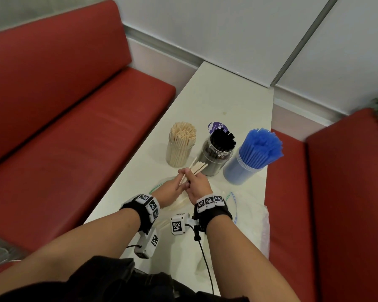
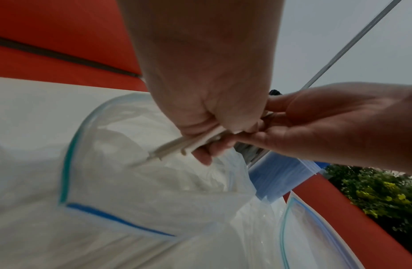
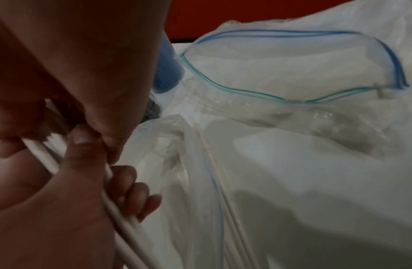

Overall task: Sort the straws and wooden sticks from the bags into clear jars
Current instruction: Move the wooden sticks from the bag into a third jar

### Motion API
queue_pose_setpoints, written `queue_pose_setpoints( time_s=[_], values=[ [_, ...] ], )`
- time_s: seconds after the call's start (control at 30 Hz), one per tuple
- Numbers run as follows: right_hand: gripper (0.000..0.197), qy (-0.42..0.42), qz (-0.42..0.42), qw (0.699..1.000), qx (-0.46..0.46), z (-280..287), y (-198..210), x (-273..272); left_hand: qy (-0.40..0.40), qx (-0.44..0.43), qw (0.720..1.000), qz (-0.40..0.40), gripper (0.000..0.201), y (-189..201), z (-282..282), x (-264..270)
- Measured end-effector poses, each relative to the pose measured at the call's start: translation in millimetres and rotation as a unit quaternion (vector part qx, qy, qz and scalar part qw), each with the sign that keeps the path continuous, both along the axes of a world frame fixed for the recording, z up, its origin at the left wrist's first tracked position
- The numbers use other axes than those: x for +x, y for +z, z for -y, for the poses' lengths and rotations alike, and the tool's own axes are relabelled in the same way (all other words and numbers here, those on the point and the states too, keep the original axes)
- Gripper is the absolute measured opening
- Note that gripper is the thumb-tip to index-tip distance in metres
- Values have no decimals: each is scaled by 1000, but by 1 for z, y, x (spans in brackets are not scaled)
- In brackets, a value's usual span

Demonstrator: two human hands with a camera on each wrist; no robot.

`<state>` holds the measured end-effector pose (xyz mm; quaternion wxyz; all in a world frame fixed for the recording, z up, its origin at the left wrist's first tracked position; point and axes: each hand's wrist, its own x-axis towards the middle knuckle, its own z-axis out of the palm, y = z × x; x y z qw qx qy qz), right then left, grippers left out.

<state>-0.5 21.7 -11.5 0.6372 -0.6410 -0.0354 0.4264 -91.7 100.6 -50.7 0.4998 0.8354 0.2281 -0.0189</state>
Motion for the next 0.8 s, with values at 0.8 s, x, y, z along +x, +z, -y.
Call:
queue_pose_setpoints(
  time_s=[0.8],
  values=[
    [76,134,-106,982,76,-3,55,11,118,-319,938,65,28,84,-25,17]
  ],
)
